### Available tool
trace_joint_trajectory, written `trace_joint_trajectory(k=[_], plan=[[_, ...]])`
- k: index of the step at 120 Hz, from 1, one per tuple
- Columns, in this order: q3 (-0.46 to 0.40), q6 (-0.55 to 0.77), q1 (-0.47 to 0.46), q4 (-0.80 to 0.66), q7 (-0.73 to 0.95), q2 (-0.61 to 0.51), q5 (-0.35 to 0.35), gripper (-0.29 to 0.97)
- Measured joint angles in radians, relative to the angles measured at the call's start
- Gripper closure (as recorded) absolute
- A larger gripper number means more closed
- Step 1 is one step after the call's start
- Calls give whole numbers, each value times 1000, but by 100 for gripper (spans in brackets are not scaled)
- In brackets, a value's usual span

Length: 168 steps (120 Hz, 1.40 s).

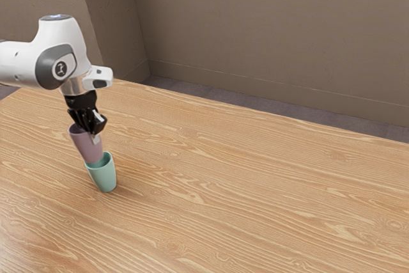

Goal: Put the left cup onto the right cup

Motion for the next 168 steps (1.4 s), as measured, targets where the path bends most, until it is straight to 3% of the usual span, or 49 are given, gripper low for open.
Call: trace_joint_trajectory(k=[117,168], plan=[[-1,36,-27,-25,-5,-9,2,78],[0,45,-27,-25,-17,-4,35,78]])
